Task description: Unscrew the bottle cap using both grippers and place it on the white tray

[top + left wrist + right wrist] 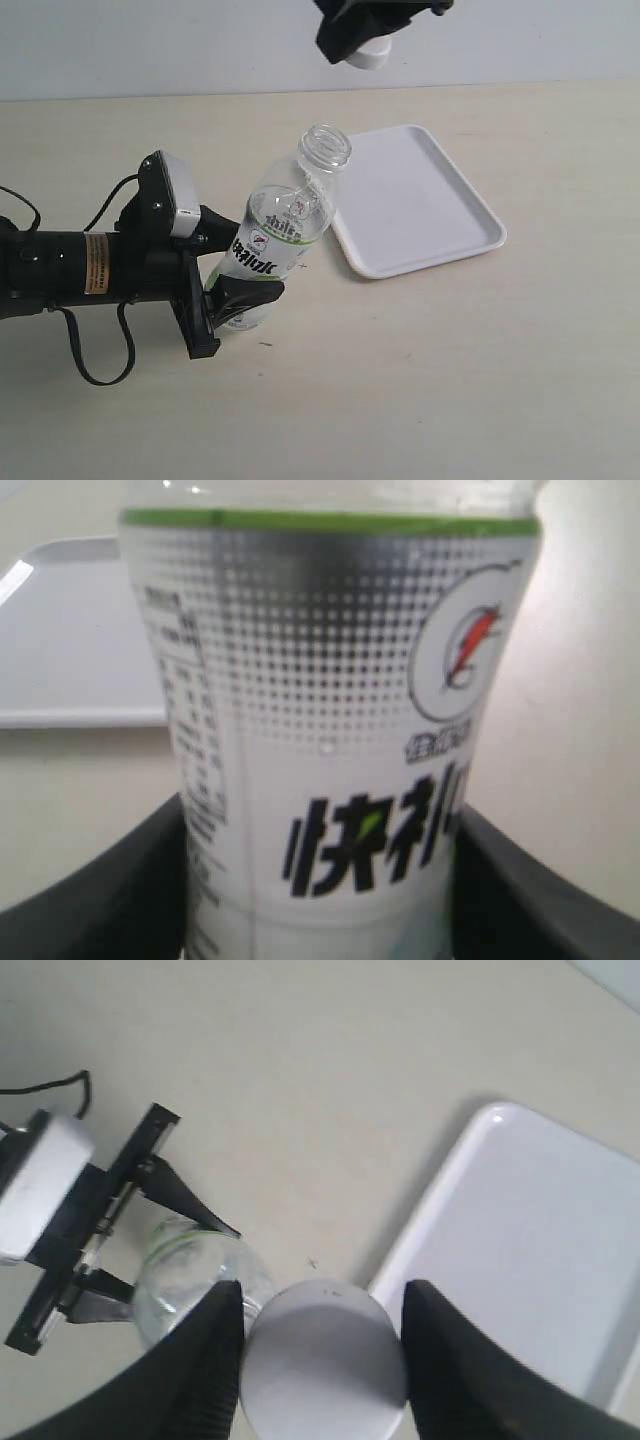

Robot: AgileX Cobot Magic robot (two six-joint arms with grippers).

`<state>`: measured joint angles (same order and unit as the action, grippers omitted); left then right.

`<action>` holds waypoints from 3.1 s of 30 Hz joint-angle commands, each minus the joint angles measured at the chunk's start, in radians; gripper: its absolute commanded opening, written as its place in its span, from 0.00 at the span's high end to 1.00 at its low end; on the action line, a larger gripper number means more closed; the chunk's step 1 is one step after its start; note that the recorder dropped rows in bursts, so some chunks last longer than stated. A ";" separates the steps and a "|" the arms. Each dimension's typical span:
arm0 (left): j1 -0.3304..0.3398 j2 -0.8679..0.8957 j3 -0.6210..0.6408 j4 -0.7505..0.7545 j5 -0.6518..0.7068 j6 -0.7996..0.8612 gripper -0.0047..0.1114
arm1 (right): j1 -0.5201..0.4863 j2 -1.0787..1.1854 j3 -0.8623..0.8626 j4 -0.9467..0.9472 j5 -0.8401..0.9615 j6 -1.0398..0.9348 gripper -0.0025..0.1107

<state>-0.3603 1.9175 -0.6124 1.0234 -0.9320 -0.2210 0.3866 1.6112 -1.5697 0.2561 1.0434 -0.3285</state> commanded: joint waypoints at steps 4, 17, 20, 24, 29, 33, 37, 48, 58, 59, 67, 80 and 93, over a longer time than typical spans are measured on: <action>0.002 -0.005 -0.002 -0.012 -0.041 0.001 0.96 | -0.120 -0.006 -0.005 -0.031 0.015 0.019 0.95; 0.002 -0.005 -0.002 -0.012 -0.050 0.005 0.96 | -0.226 0.274 0.057 -0.028 -0.099 0.009 0.95; 0.002 -0.005 -0.002 -0.014 -0.051 0.005 0.96 | -0.226 0.391 0.057 -0.006 -0.163 0.009 0.95; 0.002 -0.005 -0.002 -0.016 -0.054 0.005 0.96 | -0.226 0.517 0.057 0.006 -0.239 0.012 0.95; 0.002 -0.005 -0.002 -0.017 -0.058 0.005 0.96 | -0.226 0.584 0.057 0.004 -0.269 0.012 0.95; 0.002 -0.005 -0.002 -0.017 -0.058 0.005 0.96 | -0.226 0.598 0.057 0.004 -0.304 0.016 0.95; 0.002 -0.005 -0.002 -0.017 -0.058 0.005 0.96 | -0.223 0.599 0.057 0.002 -0.325 0.016 0.95; 0.002 -0.005 -0.002 -0.017 -0.058 0.005 0.96 | -0.223 0.599 0.057 0.002 -0.332 0.016 0.60; 0.002 -0.005 -0.002 -0.017 -0.058 0.005 0.96 | -0.223 0.599 0.057 0.002 -0.334 0.017 0.40; 0.002 -0.005 -0.002 -0.017 -0.058 0.005 0.96 | -0.223 0.599 0.057 0.002 -0.334 0.017 0.38; 0.002 -0.005 -0.002 -0.042 -0.066 0.003 0.96 | -0.223 0.536 0.055 0.002 -0.301 0.018 0.36; 0.002 0.002 0.049 -0.103 -0.183 -0.005 0.96 | -0.226 0.212 0.190 -0.143 -0.323 0.187 0.75; 0.106 0.027 0.143 -0.119 -0.289 0.002 0.96 | -0.224 -0.321 0.539 -0.046 -0.664 0.200 0.86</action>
<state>-0.2615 1.9284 -0.4808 0.9252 -1.1652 -0.2213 0.1643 1.3915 -1.0723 0.1600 0.4401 -0.1305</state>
